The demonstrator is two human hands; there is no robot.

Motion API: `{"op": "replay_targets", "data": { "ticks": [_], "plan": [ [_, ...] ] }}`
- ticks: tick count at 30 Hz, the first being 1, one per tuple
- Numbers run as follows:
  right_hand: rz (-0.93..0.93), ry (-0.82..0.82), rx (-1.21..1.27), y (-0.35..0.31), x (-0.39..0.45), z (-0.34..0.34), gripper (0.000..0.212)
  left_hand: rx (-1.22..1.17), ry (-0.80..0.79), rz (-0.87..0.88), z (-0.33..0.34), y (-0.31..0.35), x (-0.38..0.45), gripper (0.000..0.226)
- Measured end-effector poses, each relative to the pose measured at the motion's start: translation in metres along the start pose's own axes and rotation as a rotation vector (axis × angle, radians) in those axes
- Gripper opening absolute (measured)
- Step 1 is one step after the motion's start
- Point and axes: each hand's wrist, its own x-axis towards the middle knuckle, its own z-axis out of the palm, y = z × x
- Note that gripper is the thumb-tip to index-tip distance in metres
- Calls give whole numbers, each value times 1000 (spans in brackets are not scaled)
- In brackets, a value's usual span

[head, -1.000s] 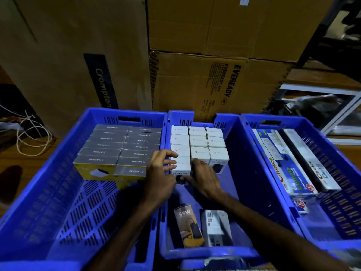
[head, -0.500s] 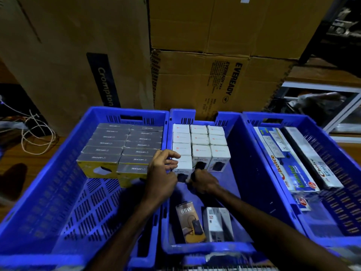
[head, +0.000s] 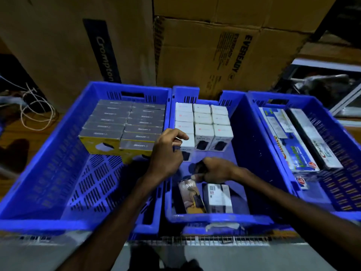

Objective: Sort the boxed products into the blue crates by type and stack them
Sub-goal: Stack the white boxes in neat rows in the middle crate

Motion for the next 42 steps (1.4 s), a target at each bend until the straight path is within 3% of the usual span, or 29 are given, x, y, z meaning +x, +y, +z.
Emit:
{"op": "replay_targets", "data": {
  "ticks": [5,11,15,20,25,28,32,36,42],
  "plan": [
    [80,26,-218,-50,-13,24,83,-3,0,-10,1,2,1,44],
    [178,54,-196,-60,-3,32,61,-46,4,-33,-2,2,-1,45],
    [211,124,61,-34,-9,16,44,-76,-7,-63,-4,3,-1,46],
    [65,170,716,11,-28,-5,38,-128,-14,-89,-5,5,-1,45],
    [-64,191,921,37,-52,-16,56,-179,-103,-105,-12,12,-3,36],
    [-125,209,926,46,-65,-22,60,-145,-251,-87,-18,18,0,38],
    [-193,259,895,53,-74,-27,64,20,-509,-52,-15,25,11,62],
    [-207,316,846,63,-69,-26,65,174,-517,96,-3,32,24,70],
    [-148,440,700,71,-49,-22,67,308,-506,151,15,30,44,66]
  ]
}}
